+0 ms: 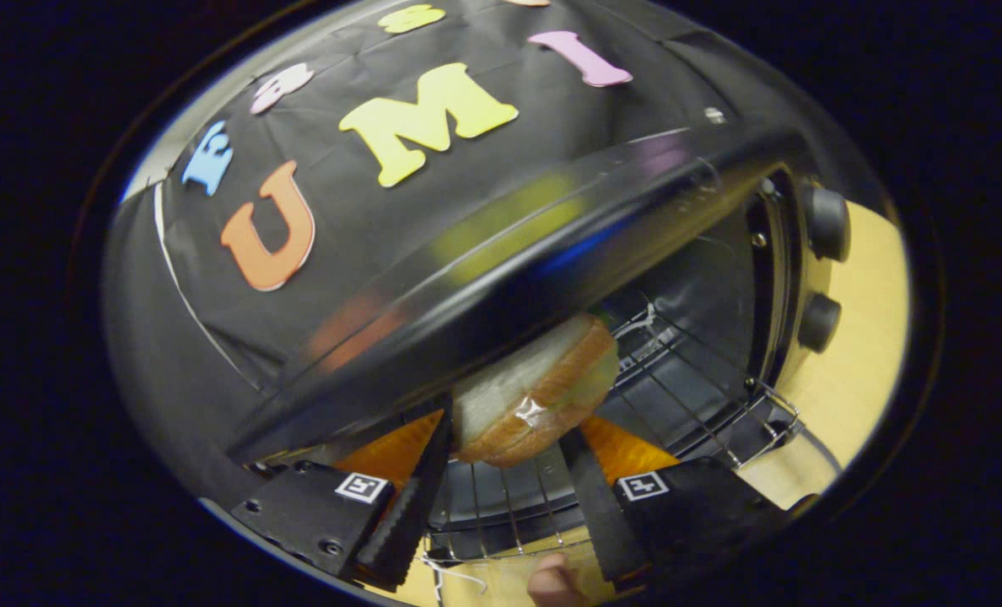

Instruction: Open the toaster oven, put the food inside, and close the toaster oven door.

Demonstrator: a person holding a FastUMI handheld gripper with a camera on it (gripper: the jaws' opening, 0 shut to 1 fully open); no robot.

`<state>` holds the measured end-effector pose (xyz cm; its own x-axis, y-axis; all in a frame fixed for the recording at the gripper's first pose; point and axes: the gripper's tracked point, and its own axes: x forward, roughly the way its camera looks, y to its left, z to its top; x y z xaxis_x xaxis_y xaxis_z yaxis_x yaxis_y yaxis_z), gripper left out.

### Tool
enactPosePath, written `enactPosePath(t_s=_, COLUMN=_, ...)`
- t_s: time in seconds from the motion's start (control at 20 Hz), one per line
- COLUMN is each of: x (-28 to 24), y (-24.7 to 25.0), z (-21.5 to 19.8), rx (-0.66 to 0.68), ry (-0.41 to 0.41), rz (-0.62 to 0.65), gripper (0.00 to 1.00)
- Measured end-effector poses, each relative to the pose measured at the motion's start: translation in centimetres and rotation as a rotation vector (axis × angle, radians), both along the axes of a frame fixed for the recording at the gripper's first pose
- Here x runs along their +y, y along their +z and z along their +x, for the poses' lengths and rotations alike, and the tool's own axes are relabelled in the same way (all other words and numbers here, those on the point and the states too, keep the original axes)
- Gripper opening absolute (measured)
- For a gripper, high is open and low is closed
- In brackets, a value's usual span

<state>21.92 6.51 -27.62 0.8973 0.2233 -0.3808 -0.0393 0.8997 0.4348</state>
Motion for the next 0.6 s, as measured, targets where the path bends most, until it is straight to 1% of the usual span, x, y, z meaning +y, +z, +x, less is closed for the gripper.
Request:
enactPosePath(t_s=0.15, x=0.2, y=-0.2, z=-0.4, rx=-0.003, ry=0.051, rz=-0.118, gripper=0.87)
enactPosePath(t_s=0.3, x=-0.1, y=-0.3, z=-0.9, rx=-0.002, ry=0.076, rz=-0.186, gripper=0.88)
enactPosePath(t_s=0.5, x=-0.1, y=-1.6, z=-2.8, rx=0.080, ry=0.122, rz=-0.275, gripper=0.92)
enactPosePath(t_s=0.6, x=-0.3, y=-1.8, z=-4.4, rx=0.117, ry=0.141, rz=-0.337, gripper=0.93)
